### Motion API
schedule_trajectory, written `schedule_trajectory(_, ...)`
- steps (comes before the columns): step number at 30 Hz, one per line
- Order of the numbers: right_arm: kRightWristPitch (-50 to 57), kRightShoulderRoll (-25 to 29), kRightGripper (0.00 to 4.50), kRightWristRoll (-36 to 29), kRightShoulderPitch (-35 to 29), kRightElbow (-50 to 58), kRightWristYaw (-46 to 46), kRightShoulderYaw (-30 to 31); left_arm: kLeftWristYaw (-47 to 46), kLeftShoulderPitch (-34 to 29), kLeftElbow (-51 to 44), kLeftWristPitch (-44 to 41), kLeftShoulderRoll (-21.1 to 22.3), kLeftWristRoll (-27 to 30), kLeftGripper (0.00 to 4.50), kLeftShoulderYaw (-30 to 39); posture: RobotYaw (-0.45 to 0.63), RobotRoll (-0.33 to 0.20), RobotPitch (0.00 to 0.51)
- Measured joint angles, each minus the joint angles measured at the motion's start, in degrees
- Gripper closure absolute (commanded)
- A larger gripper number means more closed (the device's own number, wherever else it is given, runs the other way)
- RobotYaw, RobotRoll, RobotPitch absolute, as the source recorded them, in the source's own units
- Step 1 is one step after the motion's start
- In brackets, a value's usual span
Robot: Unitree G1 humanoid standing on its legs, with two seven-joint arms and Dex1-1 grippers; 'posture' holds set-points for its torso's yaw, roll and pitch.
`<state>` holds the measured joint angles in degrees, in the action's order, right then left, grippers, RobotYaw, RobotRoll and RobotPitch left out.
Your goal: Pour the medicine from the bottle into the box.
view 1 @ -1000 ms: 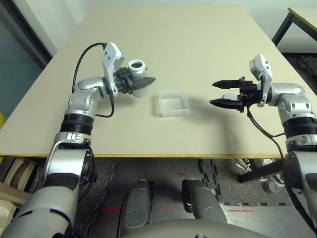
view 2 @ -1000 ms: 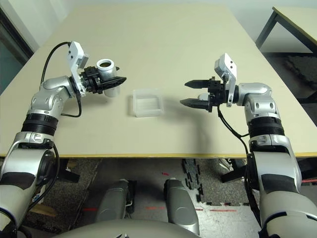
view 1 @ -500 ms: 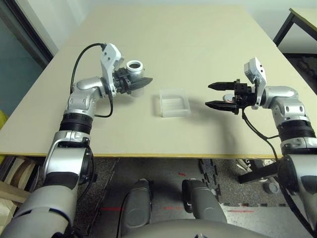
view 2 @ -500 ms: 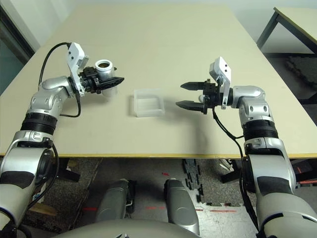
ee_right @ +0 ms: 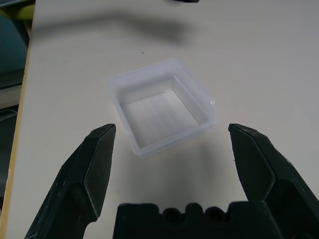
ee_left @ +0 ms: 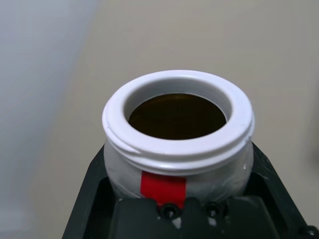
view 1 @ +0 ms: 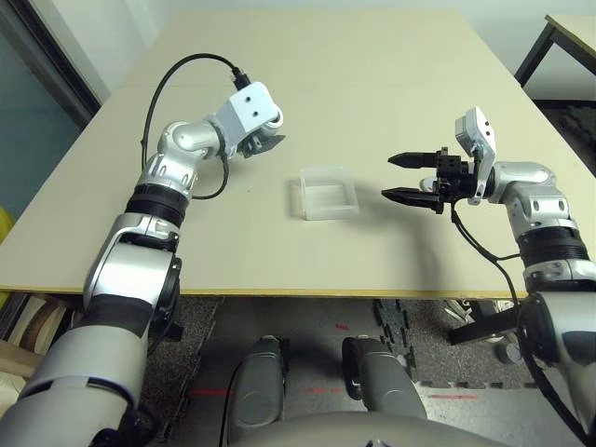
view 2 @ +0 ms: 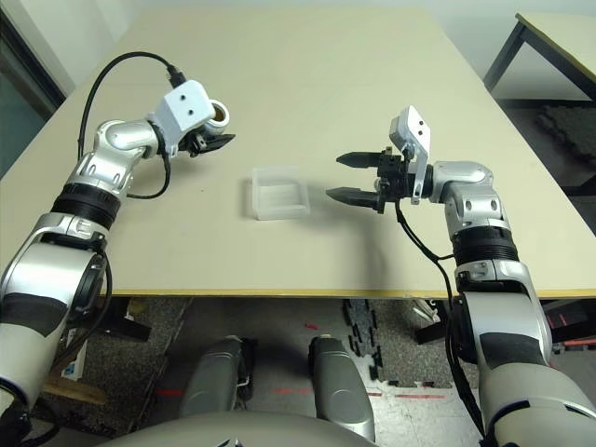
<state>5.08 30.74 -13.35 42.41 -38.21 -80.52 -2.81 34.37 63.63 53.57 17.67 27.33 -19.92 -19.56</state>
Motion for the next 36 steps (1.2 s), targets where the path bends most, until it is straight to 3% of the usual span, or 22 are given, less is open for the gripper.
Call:
schedule_trajectory(8,-0.01,-0.17,0.00,-0.14,-0.13,-0.01,0.94,0.00,-23.67,8.08,0.83,14.48,0.73,-31.86,1.78,-22.07,-0.05,0.000,0.091)
schedule_trajectory(16,1.17,-0.85,0.00,-1.60,-0.10,-0.01,2.43,-0.04,-33.52,13.30,5.93,15.18,-4.84,-43.25,1.78,-30.08,-0.05,0.000,0.100)
schedule_trajectory(27,1.65,-1.05,0.00,-1.92,0.00,-0.02,3.03,-0.04,-37.19,15.40,8.04,16.56,-6.83,-52.09,1.78,-38.48,-0.04,0.000,0.104)
schedule_trajectory(32,1.67,-1.63,0.00,-2.20,0.02,-0.03,3.25,-0.04,-33.19,15.40,10.57,16.47,-7.55,-48.98,1.78,-36.05,-0.04,0.000,0.105)
schedule_trajectory(36,1.50,-1.69,0.00,-2.18,0.02,-0.12,3.25,-0.04,-26.21,14.35,12.78,16.63,-7.10,-41.28,1.78,-29.79,-0.04,0.000,0.104)
